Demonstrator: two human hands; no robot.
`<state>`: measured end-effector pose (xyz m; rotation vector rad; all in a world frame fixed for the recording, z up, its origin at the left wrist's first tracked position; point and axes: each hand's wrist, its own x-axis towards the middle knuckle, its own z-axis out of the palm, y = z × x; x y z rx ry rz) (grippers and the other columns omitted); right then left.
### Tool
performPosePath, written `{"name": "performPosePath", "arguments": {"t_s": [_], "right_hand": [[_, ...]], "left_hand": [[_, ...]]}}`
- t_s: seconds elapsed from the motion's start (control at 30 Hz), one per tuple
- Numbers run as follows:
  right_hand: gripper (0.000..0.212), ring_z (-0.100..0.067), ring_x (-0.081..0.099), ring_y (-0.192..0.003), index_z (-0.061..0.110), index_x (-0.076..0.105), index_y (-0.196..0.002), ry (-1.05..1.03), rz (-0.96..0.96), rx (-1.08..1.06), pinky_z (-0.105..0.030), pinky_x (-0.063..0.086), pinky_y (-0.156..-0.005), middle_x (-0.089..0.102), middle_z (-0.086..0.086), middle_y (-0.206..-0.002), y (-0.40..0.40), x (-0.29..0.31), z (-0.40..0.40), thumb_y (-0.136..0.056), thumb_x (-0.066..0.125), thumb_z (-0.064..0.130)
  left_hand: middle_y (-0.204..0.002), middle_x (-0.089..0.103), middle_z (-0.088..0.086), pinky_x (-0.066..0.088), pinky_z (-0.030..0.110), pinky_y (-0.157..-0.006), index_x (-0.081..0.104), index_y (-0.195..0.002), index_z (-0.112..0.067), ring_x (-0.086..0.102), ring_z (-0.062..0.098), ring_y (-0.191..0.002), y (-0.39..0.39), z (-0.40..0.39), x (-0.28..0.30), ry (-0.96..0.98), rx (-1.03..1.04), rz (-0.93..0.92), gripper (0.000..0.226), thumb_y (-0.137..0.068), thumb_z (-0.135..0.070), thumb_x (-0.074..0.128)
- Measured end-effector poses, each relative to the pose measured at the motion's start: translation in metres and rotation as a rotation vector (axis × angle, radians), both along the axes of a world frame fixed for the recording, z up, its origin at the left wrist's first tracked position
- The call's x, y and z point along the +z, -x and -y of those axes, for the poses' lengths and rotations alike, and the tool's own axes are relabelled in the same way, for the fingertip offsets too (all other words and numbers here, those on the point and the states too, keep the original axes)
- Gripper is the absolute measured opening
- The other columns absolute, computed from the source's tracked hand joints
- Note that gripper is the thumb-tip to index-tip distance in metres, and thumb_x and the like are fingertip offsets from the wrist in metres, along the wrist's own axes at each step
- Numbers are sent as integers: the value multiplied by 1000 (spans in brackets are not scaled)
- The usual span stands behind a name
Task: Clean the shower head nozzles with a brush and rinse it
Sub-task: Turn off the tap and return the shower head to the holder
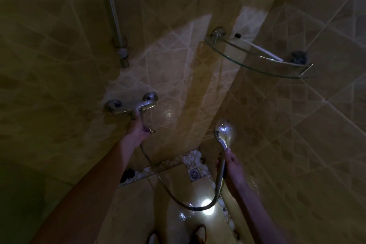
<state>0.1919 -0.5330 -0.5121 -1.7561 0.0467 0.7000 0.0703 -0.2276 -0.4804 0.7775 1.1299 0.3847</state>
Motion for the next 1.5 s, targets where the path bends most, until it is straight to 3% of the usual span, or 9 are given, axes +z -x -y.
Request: {"name": "performPosePath", "arguments": {"t_s": [0.1,0.2,0.43,0.7,0.87,0.97,1.17,1.3,1.5], "right_hand": [[39,-20,60,-65,16,62,-92,-33,-18,-22,-32,47,-62,64,-7,-70,1,7,0,-93,48,53],[37,-21,59,-67,16,61,-92,-51,-35,-18,-35,46,-66,63,-8,-73,2,13,-1,-94,47,51],[42,-19,58,-64,10,60,-95,6,6,44,-26,43,-55,63,-8,-72,3,18,0,-96,42,49],[37,-20,61,-67,16,61,-90,3,-14,23,-31,47,-62,66,-6,-72,1,14,-1,-95,45,50],[33,-21,61,-65,21,63,-88,13,-28,-21,-31,46,-61,66,-4,-66,-1,10,-4,-93,49,50],[38,-22,61,-67,15,62,-92,7,-27,-1,-32,46,-63,65,-7,-70,0,9,-5,-94,47,50],[40,-20,58,-64,14,63,-98,19,-47,13,-29,42,-58,63,-7,-70,2,13,-8,-96,44,49],[37,-20,58,-66,15,62,-100,-4,-48,-4,-32,43,-62,63,-7,-71,1,13,-9,-97,44,47],[36,-22,59,-67,16,61,-94,-5,-38,-11,-37,45,-71,64,-7,-70,-1,11,-6,-96,45,48]], "left_hand": [[-65,48,11,51,34,-53,40,-134,9,52,21,-59,-1,-1,-3,-10,-20,-46,75,-94,-55,32],[-72,56,14,53,27,-41,50,-122,-4,57,23,-65,4,-5,-2,-3,-76,-42,64,-92,-58,33],[-84,62,17,49,34,-68,44,-126,-2,63,25,-77,11,-9,-7,-56,-185,-94,68,-92,-59,29],[-78,61,14,48,35,-71,51,-110,-7,61,24,-73,11,-11,-2,-51,-187,-114,56,-94,-56,28],[-49,67,6,51,30,-68,54,-70,-6,62,22,-73,11,-14,1,-30,-231,-101,66,-93,-60,24],[-47,65,5,50,29,-65,52,-64,-8,61,21,-71,11,-12,0,-38,-212,-95,65,-92,-60,25],[-72,57,15,53,38,-75,52,-83,-5,61,26,-71,5,-14,-8,-80,-190,-140,63,-90,-62,28],[-68,59,12,49,31,-59,52,-118,-5,62,25,-68,5,-15,-7,-80,-211,-163,73,-88,-67,27],[-75,60,15,52,25,-44,42,-134,-2,63,25,-68,8,-14,-3,-88,-221,-172,78,-89,-64,29]]}}
